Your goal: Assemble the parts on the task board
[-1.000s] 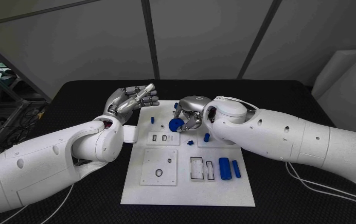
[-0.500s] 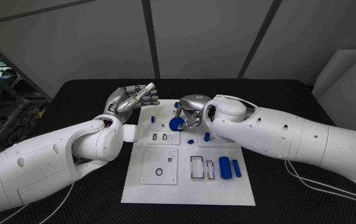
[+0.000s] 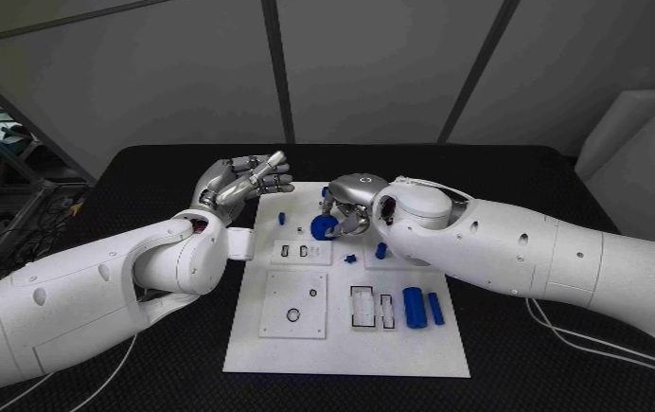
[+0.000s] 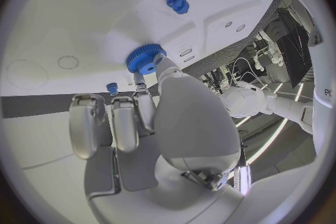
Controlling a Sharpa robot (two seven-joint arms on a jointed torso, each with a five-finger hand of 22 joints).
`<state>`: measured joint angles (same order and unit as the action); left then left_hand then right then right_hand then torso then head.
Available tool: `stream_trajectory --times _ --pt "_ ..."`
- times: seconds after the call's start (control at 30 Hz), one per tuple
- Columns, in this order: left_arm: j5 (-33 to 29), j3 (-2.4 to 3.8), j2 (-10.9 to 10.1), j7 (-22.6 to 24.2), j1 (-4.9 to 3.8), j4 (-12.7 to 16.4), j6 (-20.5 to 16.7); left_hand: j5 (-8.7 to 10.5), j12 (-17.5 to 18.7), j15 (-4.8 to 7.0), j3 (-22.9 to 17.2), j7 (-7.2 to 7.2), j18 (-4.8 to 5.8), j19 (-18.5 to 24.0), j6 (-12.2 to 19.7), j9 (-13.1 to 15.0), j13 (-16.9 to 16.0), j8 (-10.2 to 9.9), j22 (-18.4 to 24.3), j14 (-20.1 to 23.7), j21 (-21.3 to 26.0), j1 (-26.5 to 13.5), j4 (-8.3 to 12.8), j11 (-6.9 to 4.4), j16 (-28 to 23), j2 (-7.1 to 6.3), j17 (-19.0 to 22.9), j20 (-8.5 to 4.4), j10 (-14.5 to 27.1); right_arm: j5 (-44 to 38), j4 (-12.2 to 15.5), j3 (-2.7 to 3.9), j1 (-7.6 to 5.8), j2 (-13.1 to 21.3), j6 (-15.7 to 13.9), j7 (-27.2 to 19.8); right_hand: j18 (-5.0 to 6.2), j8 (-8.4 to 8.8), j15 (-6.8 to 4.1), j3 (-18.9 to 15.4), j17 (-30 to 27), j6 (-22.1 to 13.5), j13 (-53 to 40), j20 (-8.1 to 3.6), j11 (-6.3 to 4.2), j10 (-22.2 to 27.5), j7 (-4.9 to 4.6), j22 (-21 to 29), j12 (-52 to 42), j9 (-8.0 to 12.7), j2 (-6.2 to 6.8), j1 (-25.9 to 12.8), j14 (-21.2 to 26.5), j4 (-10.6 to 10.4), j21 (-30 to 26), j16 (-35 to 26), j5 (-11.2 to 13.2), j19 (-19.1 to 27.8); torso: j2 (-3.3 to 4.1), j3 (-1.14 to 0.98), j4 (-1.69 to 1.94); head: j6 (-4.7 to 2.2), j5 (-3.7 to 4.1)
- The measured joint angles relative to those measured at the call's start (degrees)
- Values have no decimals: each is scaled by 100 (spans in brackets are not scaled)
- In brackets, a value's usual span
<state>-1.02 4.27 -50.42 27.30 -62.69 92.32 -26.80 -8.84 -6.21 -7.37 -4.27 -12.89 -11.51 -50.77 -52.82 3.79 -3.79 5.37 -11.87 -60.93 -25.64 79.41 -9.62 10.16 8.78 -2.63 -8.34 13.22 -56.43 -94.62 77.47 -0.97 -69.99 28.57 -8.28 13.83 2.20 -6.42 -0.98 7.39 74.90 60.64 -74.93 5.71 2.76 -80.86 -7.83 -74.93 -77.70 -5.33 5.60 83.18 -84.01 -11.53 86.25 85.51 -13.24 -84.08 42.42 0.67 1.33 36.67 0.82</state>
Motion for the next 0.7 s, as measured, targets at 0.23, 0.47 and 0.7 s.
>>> stream_trajectory --times 0.23,0.47,0.7 --pt "0 0 -3 -3 0 -10 1 0 0 0 0 0 0 0 0 0 0 0 0 0 0 0 0 0 0 0 0 0 0 -86 168 -23 52 116 -281 74 0 6 -6 97 5 4 0 -22 -21 -21 -4 0 -44 1 -6 7 6 31 27 25 -273 22 1 -6 -3 3 -7" --pt "0 0 -4 -6 1 -20 3 0 0 0 0 0 0 0 0 0 0 0 0 0 0 0 0 0 0 0 1 0 0 -118 312 -38 76 194 -761 64 0 0 -6 119 4 3 0 -42 -31 -73 -3 1 -105 1 -5 7 7 53 67 49 -317 2 -3 -4 -4 -12 -8" --pt "0 0 -3 -7 1 -26 5 0 22 0 -16 0 0 0 0 0 0 0 0 0 0 0 16 0 0 0 -4 0 0 -134 384 -34 74 249 -1172 30 0 0 -6 135 3 3 1 -42 -31 -73 -3 1 -105 1 -4 7 7 37 67 49 -317 2 -2 -3 -3 -25 -13"
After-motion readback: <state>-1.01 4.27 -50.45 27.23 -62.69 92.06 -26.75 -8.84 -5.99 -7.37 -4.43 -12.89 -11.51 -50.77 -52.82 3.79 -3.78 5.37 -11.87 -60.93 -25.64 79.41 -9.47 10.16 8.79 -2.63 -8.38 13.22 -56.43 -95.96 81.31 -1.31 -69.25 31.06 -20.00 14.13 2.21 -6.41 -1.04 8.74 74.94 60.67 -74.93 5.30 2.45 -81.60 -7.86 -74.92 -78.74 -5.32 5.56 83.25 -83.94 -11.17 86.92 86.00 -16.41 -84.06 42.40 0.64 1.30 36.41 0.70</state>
